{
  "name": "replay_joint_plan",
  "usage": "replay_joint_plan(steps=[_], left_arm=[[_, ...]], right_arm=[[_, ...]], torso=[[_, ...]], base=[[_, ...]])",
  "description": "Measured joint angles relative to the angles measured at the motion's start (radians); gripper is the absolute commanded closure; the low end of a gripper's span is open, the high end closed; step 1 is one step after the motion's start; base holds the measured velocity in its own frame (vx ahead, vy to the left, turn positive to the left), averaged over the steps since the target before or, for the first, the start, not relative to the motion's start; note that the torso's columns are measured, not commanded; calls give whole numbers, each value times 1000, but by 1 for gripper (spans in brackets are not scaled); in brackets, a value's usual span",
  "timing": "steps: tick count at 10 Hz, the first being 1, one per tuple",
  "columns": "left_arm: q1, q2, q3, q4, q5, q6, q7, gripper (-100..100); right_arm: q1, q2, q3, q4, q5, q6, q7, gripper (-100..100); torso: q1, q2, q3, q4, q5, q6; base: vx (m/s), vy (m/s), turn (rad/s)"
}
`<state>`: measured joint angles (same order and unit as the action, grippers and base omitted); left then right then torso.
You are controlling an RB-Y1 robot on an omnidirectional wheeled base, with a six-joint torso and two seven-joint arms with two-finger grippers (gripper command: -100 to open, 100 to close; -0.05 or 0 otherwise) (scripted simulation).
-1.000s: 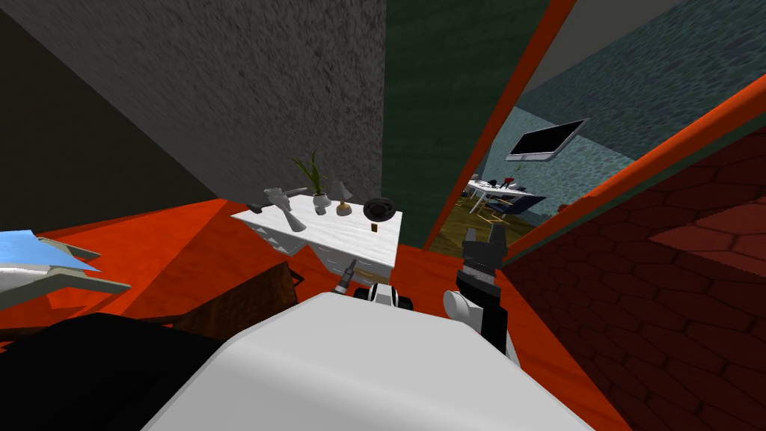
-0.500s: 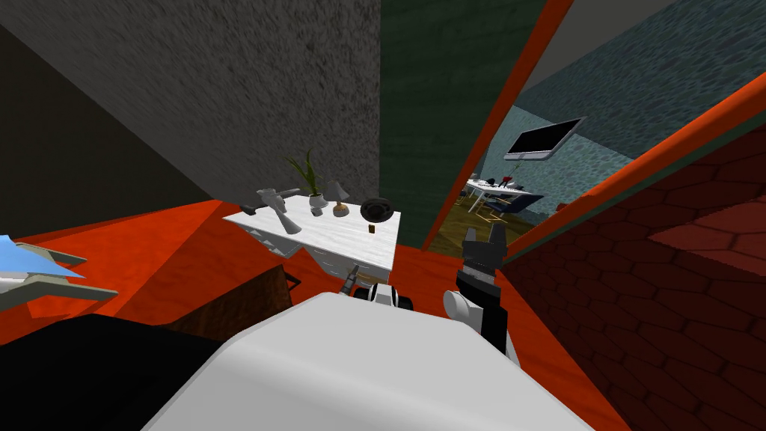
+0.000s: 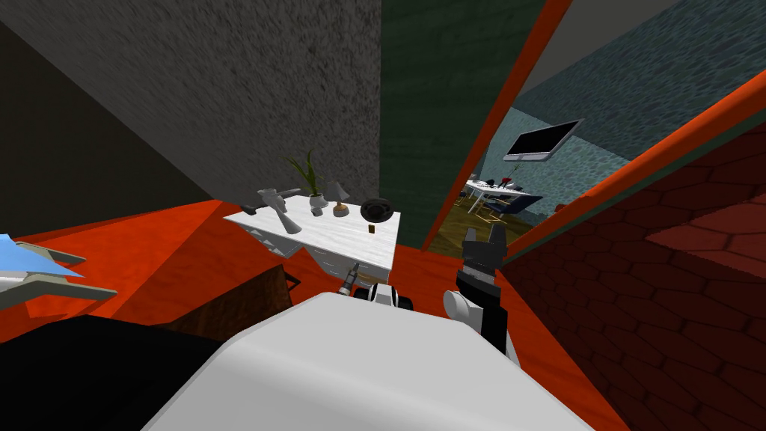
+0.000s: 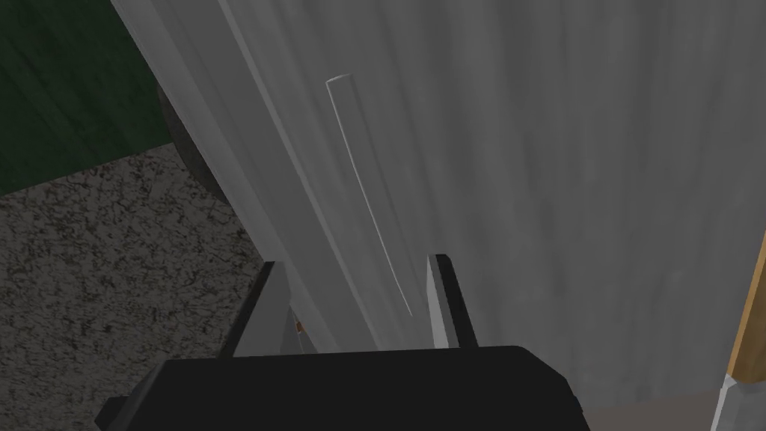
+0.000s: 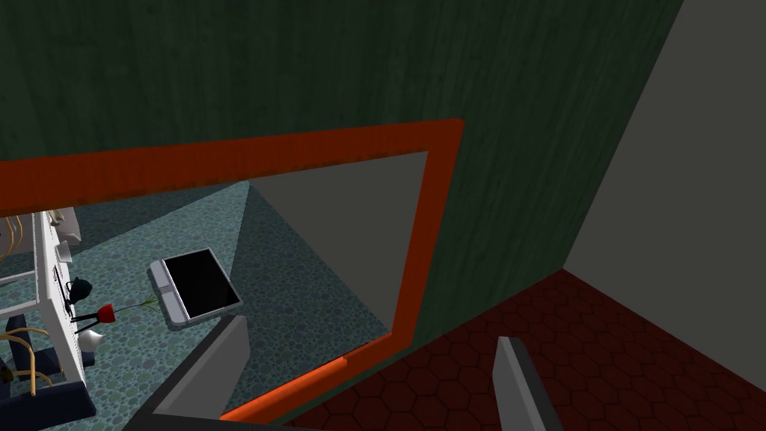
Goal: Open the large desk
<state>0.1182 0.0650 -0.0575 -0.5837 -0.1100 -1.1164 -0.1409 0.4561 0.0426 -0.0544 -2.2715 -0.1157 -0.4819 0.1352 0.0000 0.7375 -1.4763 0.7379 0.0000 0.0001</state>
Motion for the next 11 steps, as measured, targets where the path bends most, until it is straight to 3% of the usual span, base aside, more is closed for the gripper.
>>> replay_joint_plan(steps=[2, 3, 4, 6, 10, 11], left_arm=[[19, -3, -2, 21, -3, -35, -6, 100], [21, -3, -3, 23, -3, -40, -6, -100], [10, 15, -1, 38, -1, -47, -6, -100], [14, 47, -5, -12, -4, -18, 3, -100], [-35, 44, -7, -50, -2, 59, 17, -100], [-66, 22, -3, -21, 1, 66, 17, -100]], right_arm=[[0, 0, 0, 0, 0, 0, 0, 0], [0, 0, 0, 0, 0, 0, 0, 0], [0, 0, 0, 0, 0, 0, 0, 0], [0, 0, 0, 0, 0, 0, 0, 0], [0, 0, 0, 0, 0, 0, 0, 0], [0, 0, 0, 0, 0, 0, 0, 0]], torso=[[1, 1, 1, 0, 0, 0], [0, 1, 0, 0, 0, 0], [-1, 1, 0, 0, 0, 0], [-1, 2, 1, 1, 0, 0], [2, 0, 0, 0, 0, 0], [1, -2, -1, -1, 1, 0]], base=[[-1, 12, -3], [-10, -5, -1], [-25, -18, 0], [-61, -47, 1], [-86, -56, 1], [-23, -17, -4]])
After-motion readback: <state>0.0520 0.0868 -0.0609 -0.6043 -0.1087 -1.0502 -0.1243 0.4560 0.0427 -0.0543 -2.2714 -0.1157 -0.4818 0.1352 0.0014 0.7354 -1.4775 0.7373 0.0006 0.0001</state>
